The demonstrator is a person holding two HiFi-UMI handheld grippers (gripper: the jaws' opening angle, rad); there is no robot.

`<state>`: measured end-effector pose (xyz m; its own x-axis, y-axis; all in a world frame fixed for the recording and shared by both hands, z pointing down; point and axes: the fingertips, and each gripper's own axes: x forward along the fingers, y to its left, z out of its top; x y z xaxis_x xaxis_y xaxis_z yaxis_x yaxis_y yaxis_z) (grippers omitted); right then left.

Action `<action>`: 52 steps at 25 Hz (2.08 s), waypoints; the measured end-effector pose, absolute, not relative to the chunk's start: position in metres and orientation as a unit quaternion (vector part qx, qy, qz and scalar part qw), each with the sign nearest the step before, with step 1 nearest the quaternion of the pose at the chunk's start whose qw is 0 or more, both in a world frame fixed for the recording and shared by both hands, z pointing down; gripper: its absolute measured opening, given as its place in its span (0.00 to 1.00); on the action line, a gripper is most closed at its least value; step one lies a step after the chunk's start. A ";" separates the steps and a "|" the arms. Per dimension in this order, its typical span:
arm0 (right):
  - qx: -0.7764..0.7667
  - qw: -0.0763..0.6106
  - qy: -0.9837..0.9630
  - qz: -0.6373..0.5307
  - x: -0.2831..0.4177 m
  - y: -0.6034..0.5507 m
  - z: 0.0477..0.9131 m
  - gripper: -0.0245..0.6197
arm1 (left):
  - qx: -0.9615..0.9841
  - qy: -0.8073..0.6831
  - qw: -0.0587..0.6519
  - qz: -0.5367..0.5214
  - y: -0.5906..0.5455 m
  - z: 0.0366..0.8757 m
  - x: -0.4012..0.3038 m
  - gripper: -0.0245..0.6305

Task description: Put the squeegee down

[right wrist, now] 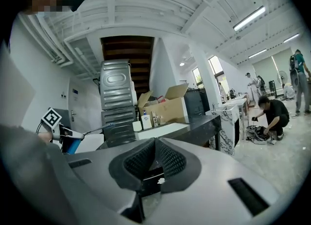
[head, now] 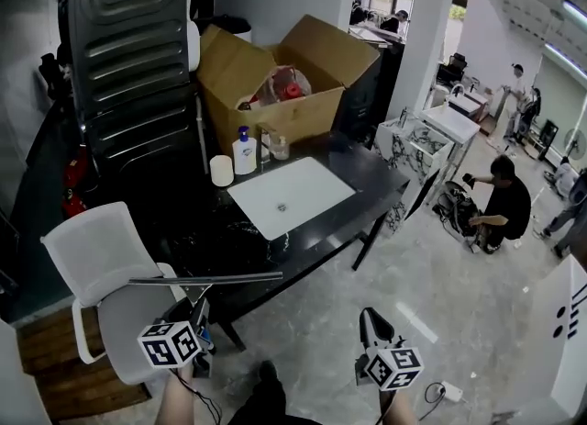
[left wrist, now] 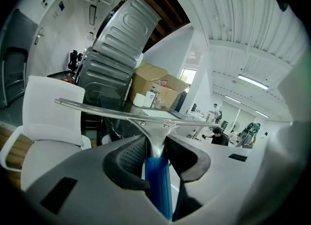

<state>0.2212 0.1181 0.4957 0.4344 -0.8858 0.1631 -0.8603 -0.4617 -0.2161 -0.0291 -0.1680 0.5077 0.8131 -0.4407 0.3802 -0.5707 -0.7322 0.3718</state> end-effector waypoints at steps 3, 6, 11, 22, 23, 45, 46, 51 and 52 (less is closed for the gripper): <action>-0.840 0.045 0.526 -0.124 0.257 0.061 0.489 0.12 | 0.916 -0.282 0.251 0.139 -0.214 0.515 0.002 0.26; -0.833 0.036 0.538 -0.120 0.283 0.006 0.479 0.12 | 0.912 -0.287 0.255 0.146 -0.255 0.516 0.028 0.26; -0.816 0.013 0.566 -0.116 0.308 -0.077 0.468 0.12 | 0.907 -0.299 0.259 0.146 -0.309 0.516 0.058 0.26; -0.792 0.009 0.599 -0.116 0.337 -0.200 0.470 0.12 | 0.892 -0.324 0.276 0.153 -0.384 0.536 0.081 0.26; -0.790 0.010 0.602 -0.118 0.340 -0.207 0.471 0.12 | 0.891 -0.327 0.276 0.153 -0.388 0.536 0.082 0.26; -0.624 0.000 0.766 -0.155 0.414 -0.396 0.499 0.12 | 0.798 -0.480 0.318 0.177 -0.429 0.561 0.144 0.26; -0.617 -0.002 0.771 -0.157 0.416 -0.401 0.502 0.12 | 0.793 -0.486 0.322 0.178 -0.431 0.564 0.147 0.26; -0.589 -0.008 0.790 -0.171 0.427 -0.422 0.513 0.12 | 0.771 -0.510 0.328 0.196 -0.444 0.572 0.157 0.26; -0.586 -0.007 0.792 -0.174 0.429 -0.426 0.515 0.12 | 0.766 -0.513 0.330 0.201 -0.447 0.575 0.159 0.26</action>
